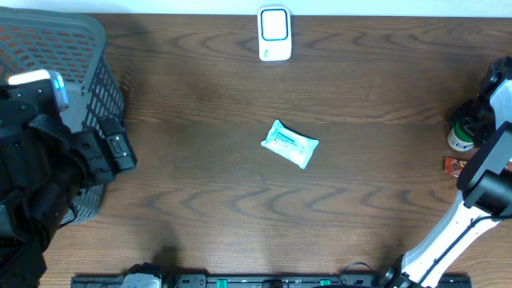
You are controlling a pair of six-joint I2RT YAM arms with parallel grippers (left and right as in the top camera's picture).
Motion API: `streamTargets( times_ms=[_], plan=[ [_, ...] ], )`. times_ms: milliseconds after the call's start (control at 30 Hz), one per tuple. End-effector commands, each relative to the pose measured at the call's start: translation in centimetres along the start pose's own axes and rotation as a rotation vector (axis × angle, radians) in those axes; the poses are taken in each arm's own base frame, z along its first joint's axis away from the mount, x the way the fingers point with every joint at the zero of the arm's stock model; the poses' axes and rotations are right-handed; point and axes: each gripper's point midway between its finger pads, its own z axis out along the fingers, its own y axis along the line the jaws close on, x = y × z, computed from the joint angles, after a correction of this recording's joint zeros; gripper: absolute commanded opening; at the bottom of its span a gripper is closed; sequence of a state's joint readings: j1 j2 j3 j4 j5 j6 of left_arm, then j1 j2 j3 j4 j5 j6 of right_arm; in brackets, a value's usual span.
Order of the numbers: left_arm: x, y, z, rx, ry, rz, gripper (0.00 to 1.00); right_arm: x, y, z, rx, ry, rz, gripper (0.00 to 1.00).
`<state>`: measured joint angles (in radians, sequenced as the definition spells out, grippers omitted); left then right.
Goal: Scan the item barcode
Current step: 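Carry the jar to the table's right edge and release it, then reach the right gripper to the light-green wipes pack and grasp it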
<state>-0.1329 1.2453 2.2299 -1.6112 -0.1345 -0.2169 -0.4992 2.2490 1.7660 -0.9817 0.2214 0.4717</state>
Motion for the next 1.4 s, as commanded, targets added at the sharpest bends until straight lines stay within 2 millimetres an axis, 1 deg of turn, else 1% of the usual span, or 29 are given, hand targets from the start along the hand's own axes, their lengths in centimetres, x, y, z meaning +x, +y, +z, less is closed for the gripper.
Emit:
streamTargets(
  times_ms=[0, 100, 200, 233, 333, 400, 433, 467, 500, 533, 567, 600, 667, 700, 767, 800, 900, 933, 1000, 1033, 1100, 1133, 1200, 1267, 1367],
  plan=[
    [1.8, 0.7, -0.2, -0.026, 0.067, 0.010, 0.98, -1.0, -0.3, -0.9, -0.005, -0.036, 0.019, 0.99],
    [1.8, 0.7, -0.2, -0.027, 0.067, 0.010, 0.98, -2.0, -0.8, -2.3, -0.013, -0.067, 0.016, 0.99],
    [1.8, 0.7, -0.2, -0.026, 0.067, 0.010, 0.98, -3.3, -1.4, -5.4, -0.040, -0.108, 0.038, 0.99],
    [1.8, 0.7, -0.2, -0.026, 0.067, 0.010, 0.98, -3.8, -1.5, -6.8, -0.051, -0.129, 0.044, 0.99],
    [1.8, 0.7, -0.2, -0.026, 0.067, 0.011, 0.98, -5.3, -2.0, -12.5, -0.101, -0.217, 0.065, 0.99],
    [1.8, 0.7, -0.2, -0.027, 0.067, 0.010, 0.98, -5.9, -2.2, -17.1, -0.169, -0.276, 0.078, 0.99],
    [1.8, 0.7, -0.2, -0.027, 0.067, 0.010, 0.98, -5.8, -2.2, -19.0, -0.210, -0.292, 0.080, 0.99],
    [1.8, 0.7, -0.2, -0.026, 0.067, 0.010, 0.98, -5.4, -1.7, -21.5, -0.286, -0.305, 0.075, 0.99],
    [1.8, 0.7, -0.2, -0.026, 0.067, 0.010, 0.98, -4.9, -1.0, -23.1, -0.352, -0.307, 0.064, 0.99],
    [1.8, 0.7, -0.2, -0.026, 0.067, 0.010, 0.98, -4.0, 0.1, -24.7, -0.435, -0.300, 0.043, 0.99],
    [1.8, 0.7, -0.2, -0.027, 0.067, 0.010, 0.98, -2.7, 1.4, -26.3, -0.525, -0.276, 0.010, 0.99],
    [1.8, 0.7, -0.2, -0.026, 0.067, 0.010, 0.98, -1.4, 2.6, -27.3, -0.585, -0.250, -0.021, 0.99],
    [1.8, 0.7, -0.2, -0.026, 0.067, 0.010, 0.98, 1.3, 4.8, -28.7, -0.656, -0.200, -0.120, 0.99],
    [1.8, 0.7, -0.2, -0.027, 0.067, 0.010, 0.98, 2.8, 5.8, -28.9, -0.664, -0.176, -0.186, 0.99],
    [1.8, 0.7, -0.2, -0.026, 0.067, 0.010, 0.98, 5.8, 7.4, -28.6, -0.648, -0.123, -0.314, 0.99],
    [1.8, 0.7, -0.2, -0.027, 0.067, 0.011, 0.98, 8.3, 8.4, -28.1, -0.632, -0.081, -0.426, 0.99],
    [1.8, 0.7, -0.2, -0.026, 0.067, 0.010, 0.98, 13.9, 10.4, -26.6, -0.596, 0.017, -0.684, 0.99],
    [1.8, 0.7, -0.2, -0.026, 0.067, 0.010, 0.98, 15.4, 10.8, -26.1, -0.586, 0.043, -0.748, 0.99],
    [1.8, 0.7, -0.2, -0.027, 0.067, 0.011, 0.98, 19.1, 11.9, -24.6, -0.564, 0.097, -0.906, 0.99],
    [1.8, 0.7, -0.2, -0.026, 0.067, 0.011, 0.98, 20.5, 12.1, -24.0, -0.543, 0.117, -0.951, 0.99],
    [1.8, 0.7, -0.2, -0.027, 0.067, 0.010, 0.98, 23.2, 12.4, -22.5, -0.487, 0.155, -1.021, 0.99],
    [1.8, 0.7, -0.2, -0.026, 0.067, 0.010, 0.98, 24.9, 12.9, -21.8, -0.472, 0.176, -1.047, 0.99],
    [1.8, 0.7, -0.2, -0.027, 0.067, 0.010, 0.98, 27.3, 13.9, -21.0, -0.483, 0.207, -1.057, 0.99],
    [1.8, 0.7, -0.2, -0.026, 0.067, 0.010, 0.98, 29.7, 15.2, -20.4, -0.533, 0.250, -1.028, 0.99],
    [1.8, 0.7, -0.2, -0.026, 0.067, 0.011, 0.98, 33.1, 17.9, -19.9, -0.701, 0.331, -0.988, 0.99]
  ],
)
